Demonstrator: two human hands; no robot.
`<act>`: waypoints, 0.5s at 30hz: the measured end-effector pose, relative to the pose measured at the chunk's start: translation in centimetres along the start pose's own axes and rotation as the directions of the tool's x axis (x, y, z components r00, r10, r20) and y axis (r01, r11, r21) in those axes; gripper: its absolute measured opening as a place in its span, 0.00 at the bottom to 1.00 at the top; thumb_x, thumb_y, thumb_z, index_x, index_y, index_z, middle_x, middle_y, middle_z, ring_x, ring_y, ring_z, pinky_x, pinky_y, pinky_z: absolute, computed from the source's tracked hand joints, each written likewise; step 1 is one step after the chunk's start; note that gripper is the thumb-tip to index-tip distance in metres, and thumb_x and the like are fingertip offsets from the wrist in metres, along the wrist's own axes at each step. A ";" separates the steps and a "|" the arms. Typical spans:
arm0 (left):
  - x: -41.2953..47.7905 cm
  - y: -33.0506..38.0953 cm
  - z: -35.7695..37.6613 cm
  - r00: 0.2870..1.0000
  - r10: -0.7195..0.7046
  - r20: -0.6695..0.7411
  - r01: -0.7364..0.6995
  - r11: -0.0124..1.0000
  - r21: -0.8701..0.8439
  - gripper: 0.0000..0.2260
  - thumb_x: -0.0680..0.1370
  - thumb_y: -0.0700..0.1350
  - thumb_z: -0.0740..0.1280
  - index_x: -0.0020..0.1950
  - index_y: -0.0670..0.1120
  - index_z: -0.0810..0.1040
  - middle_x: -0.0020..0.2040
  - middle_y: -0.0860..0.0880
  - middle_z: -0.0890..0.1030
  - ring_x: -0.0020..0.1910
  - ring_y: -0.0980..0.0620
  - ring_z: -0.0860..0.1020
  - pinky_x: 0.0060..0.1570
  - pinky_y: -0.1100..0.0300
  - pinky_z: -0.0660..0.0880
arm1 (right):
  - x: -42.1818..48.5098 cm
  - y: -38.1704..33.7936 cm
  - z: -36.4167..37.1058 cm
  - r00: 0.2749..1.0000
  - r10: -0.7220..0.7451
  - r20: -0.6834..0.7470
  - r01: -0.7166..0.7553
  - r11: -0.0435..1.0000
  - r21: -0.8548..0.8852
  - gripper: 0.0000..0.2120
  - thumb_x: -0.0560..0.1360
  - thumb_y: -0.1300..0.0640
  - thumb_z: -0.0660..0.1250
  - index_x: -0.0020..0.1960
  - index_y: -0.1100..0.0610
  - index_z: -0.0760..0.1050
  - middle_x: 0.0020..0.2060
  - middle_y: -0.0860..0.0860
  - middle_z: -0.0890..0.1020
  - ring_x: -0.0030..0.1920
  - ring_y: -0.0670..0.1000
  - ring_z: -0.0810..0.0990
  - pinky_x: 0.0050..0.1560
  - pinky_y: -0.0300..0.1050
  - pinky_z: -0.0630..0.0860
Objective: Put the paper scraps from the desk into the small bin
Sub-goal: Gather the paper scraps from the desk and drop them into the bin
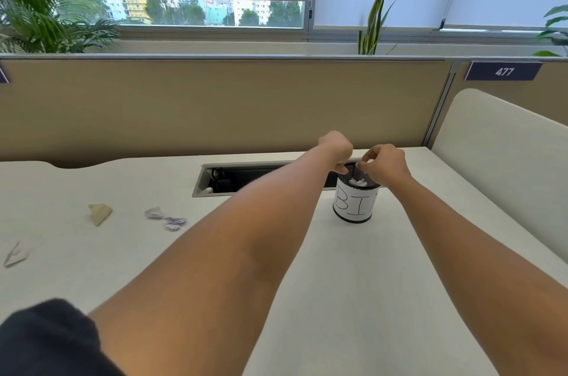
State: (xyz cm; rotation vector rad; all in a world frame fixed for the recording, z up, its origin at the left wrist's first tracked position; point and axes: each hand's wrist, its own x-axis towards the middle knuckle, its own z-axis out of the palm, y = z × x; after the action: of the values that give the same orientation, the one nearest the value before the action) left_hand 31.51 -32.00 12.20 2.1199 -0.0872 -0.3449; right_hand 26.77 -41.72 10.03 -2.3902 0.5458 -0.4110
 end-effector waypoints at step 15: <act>-7.0 -8.9 0.6 0.979 0.099 -0.177 -0.121 0.985 -0.119 0.08 0.77 0.37 0.59 0.50 0.44 0.77 0.53 0.42 0.82 0.46 0.44 0.81 0.54 0.49 0.80 | -5.1 -0.2 1.6 0.940 -0.256 -0.228 0.290 0.948 0.131 0.05 0.72 0.65 0.65 0.43 0.66 0.79 0.40 0.61 0.84 0.38 0.52 0.76 0.43 0.41 0.72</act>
State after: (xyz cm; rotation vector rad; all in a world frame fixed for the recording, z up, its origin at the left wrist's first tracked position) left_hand 23.97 -26.27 5.98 1.9974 -0.0800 -0.0992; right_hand 23.13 -38.27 8.23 -2.2822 0.2551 -0.8051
